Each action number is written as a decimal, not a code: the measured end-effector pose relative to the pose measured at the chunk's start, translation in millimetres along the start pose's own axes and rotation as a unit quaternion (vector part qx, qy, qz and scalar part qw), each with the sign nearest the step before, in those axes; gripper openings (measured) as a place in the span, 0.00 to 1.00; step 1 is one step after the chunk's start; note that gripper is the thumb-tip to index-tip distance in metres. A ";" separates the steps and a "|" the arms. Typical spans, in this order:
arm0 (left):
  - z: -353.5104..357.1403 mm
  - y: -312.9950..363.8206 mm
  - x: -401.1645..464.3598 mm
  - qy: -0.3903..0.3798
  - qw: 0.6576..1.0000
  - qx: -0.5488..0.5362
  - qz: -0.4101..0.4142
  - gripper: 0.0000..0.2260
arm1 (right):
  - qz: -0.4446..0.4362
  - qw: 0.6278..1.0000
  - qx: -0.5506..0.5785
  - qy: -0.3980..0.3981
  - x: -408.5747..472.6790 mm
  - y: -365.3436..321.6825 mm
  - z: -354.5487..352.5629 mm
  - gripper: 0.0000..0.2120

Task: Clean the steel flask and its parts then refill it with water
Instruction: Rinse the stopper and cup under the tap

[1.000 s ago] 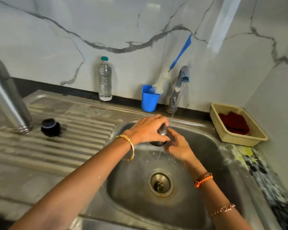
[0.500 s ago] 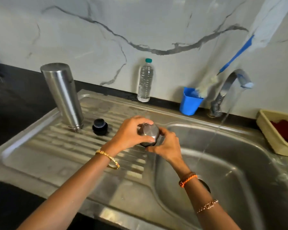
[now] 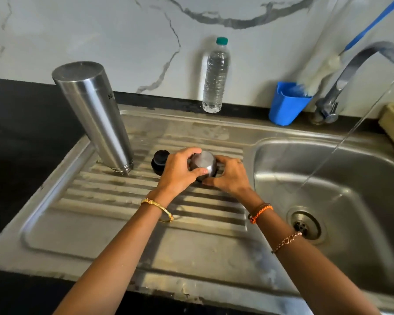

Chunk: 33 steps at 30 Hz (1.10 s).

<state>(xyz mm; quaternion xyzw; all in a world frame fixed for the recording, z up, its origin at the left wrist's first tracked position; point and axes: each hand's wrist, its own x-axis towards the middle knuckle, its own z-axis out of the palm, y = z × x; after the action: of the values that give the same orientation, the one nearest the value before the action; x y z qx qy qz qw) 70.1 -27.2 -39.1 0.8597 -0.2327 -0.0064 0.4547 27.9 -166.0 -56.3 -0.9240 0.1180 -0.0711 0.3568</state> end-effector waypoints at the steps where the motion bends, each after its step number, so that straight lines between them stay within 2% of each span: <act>1: 0.3 0.0 1.5 -0.007 1.000 0.017 0.007 0.24 | 0.001 1.000 -0.008 -0.003 0.3 0.4 -0.1 0.27; 10: 3.1 0.3 2.9 0.008 0.998 0.066 0.006 0.22 | -0.010 0.997 -0.076 -0.009 -5.1 3.7 -2.7 0.33; 12: 4.7 0.4 2.8 0.004 0.998 0.062 0.005 0.24 | -0.022 0.998 -0.055 0.004 -8.8 8.9 -7.2 0.34; 13: 5.1 -0.3 3.2 0.004 0.998 0.056 0.002 0.26 | -0.028 0.999 -0.028 0.017 -10.4 12.0 -10.7 0.32; 16: 10.3 2.3 -1.1 0.052 0.996 0.064 0.015 0.28 | -0.061 0.990 0.051 0.112 -20.4 21.1 -30.4 0.15; 18: 14.8 11.4 -6.5 0.131 0.986 0.056 0.084 0.20 | -0.109 0.969 0.054 0.215 -28.6 26.6 -49.4 0.14; 20: 25.2 28.8 -15.2 0.188 0.968 0.036 0.163 0.08 | -0.150 0.943 0.048 0.292 -41.4 34.5 -71.3 0.12; 21: 35.3 38.1 -19.0 0.197 0.961 0.031 0.192 0.05 | -0.162 0.935 0.030 0.315 -50.0 42.3 -82.1 0.11; 23: 62.5 55.2 -24.6 0.174 0.961 0.002 0.216 0.07 | -0.170 0.929 -0.039 0.327 -63.6 66.9 -95.7 0.08; 25: 97.6 73.5 -24.6 0.082 0.976 -0.015 0.202 0.10 | -0.176 0.938 -0.107 0.279 -73.1 101.8 -107.0 0.06; 26: 115.3 83.4 -23.2 0.000 0.985 0.003 0.170 0.11 | -0.143 0.961 -0.122 0.204 -76.9 119.0 -115.1 0.05; 27: 132.0 90.1 -21.5 -0.084 0.987 0.050 0.126 0.15 | -0.080 0.983 -0.140 0.090 -81.5 133.7 -121.1 0.05; 28: 144.5 94.6 -19.7 -0.155 0.980 0.095 0.085 0.21 | -0.006 0.985 -0.169 -0.045 -86.6 143.7 -125.5 0.13; 29: 156.7 99.5 -17.3 -0.191 0.974 0.114 0.050 0.25 | 0.055 0.969 -0.189 -0.153 -91.7 156.3 -131.1 0.22; 30: 164.8 105.3 -16.1 -0.198 0.974 0.107 0.023 0.25 | 0.089 0.955 -0.197 -0.204 -97.1 165.6 -135.8 0.28; 31: 173.5 111.4 -14.6 -0.192 0.977 0.089 0.005 0.24 | 0.094 0.955 -0.187 -0.209 -100.6 173.5 -142.7 0.30; 33: 188.6 120.1 -9.4 -0.177 0.982 0.063 -0.011 0.21 | 0.086 0.975 -0.139 -0.152 -99.0 183.1 -160.7 0.31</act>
<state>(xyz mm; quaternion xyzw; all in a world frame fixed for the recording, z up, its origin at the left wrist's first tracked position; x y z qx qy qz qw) -27.6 -227.8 -57.3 0.8744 -0.2998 -0.1491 0.3511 -132.6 -374.0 -66.6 -0.9509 0.1500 0.1183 0.2433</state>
